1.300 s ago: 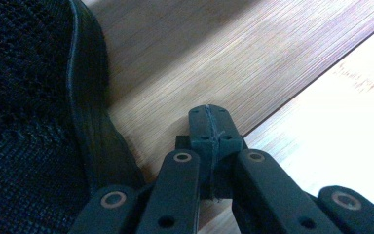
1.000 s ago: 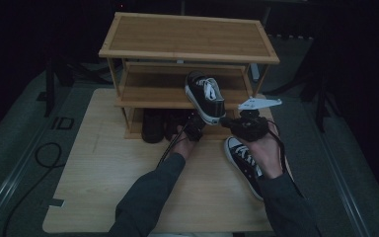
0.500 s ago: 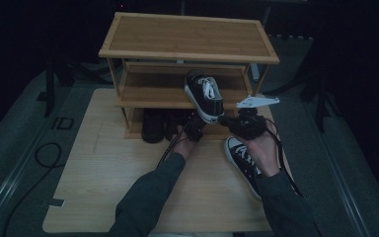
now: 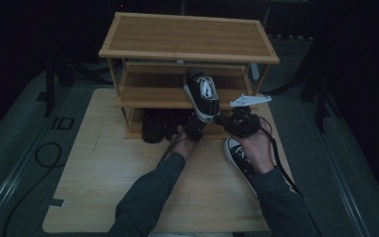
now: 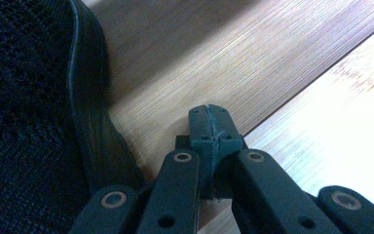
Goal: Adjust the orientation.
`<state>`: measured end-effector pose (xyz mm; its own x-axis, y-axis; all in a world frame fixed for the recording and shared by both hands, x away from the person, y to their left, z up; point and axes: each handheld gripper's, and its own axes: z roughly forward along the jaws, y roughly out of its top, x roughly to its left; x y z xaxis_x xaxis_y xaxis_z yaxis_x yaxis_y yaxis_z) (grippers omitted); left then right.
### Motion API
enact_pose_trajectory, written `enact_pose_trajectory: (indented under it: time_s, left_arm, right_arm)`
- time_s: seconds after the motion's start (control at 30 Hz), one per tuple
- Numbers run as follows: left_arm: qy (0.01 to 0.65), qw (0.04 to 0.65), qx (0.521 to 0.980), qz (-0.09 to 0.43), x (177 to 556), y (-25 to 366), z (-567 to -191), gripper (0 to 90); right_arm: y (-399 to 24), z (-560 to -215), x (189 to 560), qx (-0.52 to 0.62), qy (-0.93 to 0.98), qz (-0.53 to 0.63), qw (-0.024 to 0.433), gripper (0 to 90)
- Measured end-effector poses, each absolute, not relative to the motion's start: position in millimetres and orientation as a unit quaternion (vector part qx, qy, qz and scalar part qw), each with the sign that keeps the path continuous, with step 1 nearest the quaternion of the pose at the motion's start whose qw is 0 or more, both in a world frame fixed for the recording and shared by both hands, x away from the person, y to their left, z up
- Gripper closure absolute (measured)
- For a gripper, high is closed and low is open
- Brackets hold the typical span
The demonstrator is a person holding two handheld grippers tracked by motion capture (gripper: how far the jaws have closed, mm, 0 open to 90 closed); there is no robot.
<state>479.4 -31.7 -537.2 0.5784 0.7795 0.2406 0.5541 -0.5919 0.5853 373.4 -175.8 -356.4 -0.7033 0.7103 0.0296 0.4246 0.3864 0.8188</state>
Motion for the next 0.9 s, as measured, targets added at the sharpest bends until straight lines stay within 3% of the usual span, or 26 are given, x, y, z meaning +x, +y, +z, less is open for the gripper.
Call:
enact_pose_trajectory:
  time_s: [0.07,0.4,0.47,0.5,0.53,0.7,0.87,0.9]
  left_arm:
    - [0.430,0.239,0.838,0.236,474.6,-36.3,-539.6,90.0]
    - [0.424,0.245,0.840,0.235,475.1,-35.6,-540.3,90.0]
    - [0.401,0.237,0.852,0.241,477.8,-32.9,-538.5,90.0]
    - [0.362,0.224,0.869,0.252,482.2,-29.1,-535.6,90.0]
    - [0.475,0.262,0.811,0.220,469.6,-41.5,-543.4,90.0]
    - [0.492,0.271,0.798,0.216,467.9,-44.4,-544.8,90.0]
    - [0.444,0.245,0.830,0.232,472.3,-37.4,-541.1,90.0]
    - [0.408,0.233,0.849,0.242,476.4,-33.3,-538.6,90.0]
  right_arm:
    - [-171.3,-355.4,372.8,0.344,0.817,0.431,0.166,90.0]
    - [-153.4,-358.4,373.3,0.328,0.828,0.422,0.172,90.0]
    - [-149.5,-362.5,376.9,0.340,0.824,0.403,0.207,90.0]
    - [-150.4,-363.5,380.4,0.345,0.820,0.410,0.203,90.0]
    - [-151.3,-363.2,382.7,0.349,0.818,0.413,0.196,90.0]
    - [-150.1,-363.2,384.6,0.347,0.819,0.410,0.200,90.0]
    - [-147.2,-364.9,389.6,0.352,0.816,0.411,0.204,90.0]
    - [-146.2,-365.1,391.3,0.354,0.815,0.411,0.205,90.0]
